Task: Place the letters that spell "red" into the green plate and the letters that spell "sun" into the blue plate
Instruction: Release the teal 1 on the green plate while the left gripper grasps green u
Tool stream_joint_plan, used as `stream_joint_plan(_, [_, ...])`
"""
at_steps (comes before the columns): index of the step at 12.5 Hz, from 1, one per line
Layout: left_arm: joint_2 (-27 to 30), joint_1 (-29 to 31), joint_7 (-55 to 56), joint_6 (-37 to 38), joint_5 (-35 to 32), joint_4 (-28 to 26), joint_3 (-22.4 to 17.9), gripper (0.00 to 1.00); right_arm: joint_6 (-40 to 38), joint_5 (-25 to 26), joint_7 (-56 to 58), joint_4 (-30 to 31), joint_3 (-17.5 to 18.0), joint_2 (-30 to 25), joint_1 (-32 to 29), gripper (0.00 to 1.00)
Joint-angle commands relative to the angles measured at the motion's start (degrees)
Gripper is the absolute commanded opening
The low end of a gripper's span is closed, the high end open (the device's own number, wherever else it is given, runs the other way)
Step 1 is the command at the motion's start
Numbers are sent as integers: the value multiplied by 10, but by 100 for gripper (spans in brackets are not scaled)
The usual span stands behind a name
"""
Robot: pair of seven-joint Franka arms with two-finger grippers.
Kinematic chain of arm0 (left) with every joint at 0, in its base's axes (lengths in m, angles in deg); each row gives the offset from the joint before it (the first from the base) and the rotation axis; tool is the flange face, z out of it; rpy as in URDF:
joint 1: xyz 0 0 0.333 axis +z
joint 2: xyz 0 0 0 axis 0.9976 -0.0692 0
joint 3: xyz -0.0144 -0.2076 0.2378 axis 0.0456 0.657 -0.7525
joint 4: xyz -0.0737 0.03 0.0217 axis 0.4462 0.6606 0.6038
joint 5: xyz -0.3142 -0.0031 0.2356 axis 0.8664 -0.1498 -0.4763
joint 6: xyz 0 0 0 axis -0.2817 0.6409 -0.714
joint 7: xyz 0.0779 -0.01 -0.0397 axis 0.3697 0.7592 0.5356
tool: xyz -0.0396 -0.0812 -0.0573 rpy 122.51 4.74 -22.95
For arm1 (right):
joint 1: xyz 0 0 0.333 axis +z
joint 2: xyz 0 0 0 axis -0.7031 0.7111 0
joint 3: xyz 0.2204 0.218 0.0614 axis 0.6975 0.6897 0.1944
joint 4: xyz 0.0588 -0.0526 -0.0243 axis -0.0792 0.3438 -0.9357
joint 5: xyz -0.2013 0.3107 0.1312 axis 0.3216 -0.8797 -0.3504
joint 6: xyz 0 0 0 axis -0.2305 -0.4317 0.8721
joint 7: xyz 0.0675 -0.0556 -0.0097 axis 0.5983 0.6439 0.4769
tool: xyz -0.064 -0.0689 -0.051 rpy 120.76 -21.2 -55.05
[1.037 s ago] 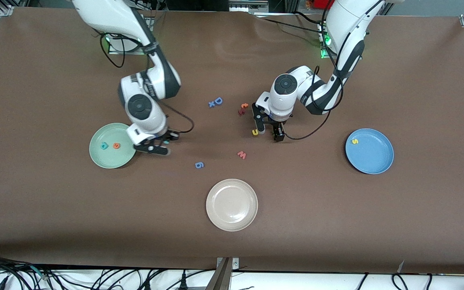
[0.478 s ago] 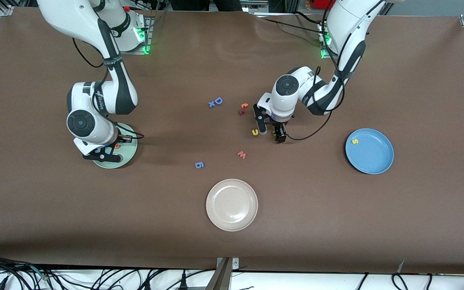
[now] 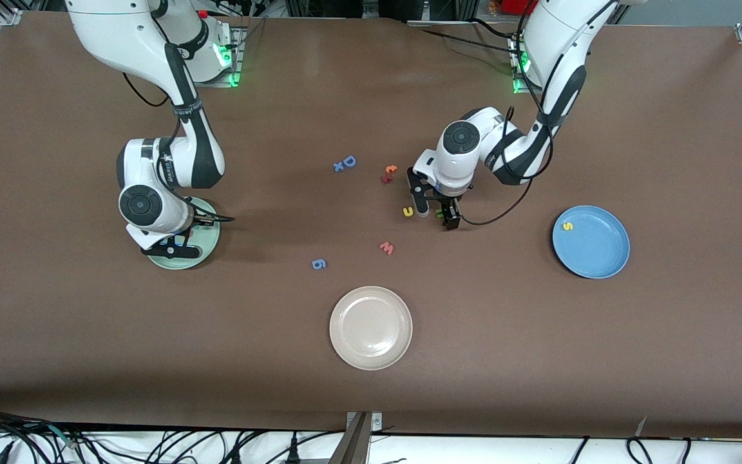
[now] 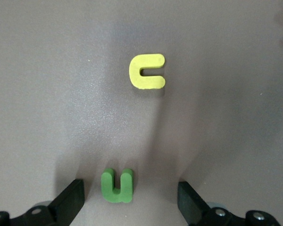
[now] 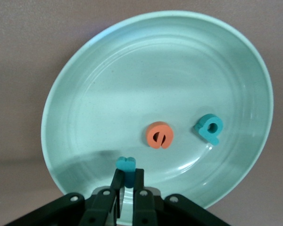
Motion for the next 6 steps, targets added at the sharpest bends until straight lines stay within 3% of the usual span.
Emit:
stream_joint_plan(1, [-1,-4,5,-7,-17,-9,-9,89,-2,0,15,0,0,0,2,74])
stream_joint_plan(2, [-2,-4,5,-8,-17,-9,-9,89,-3,0,16,-3,0,-2,2,90])
stream_joint_plan(3, [-2,-5,5,-8,-17,-9,-9,88,-5,0,16,-8,0,-8,3,98])
stream_joint_plan(5, [-3,-12,9,-12,-17,-9,-9,77,-22,0,18,-29,1,-23,5,99])
stream_joint_plan(6, [-3,-12,8,-14,-17,-9,-10,64,-48,0,18,-49,1,-30,5,99])
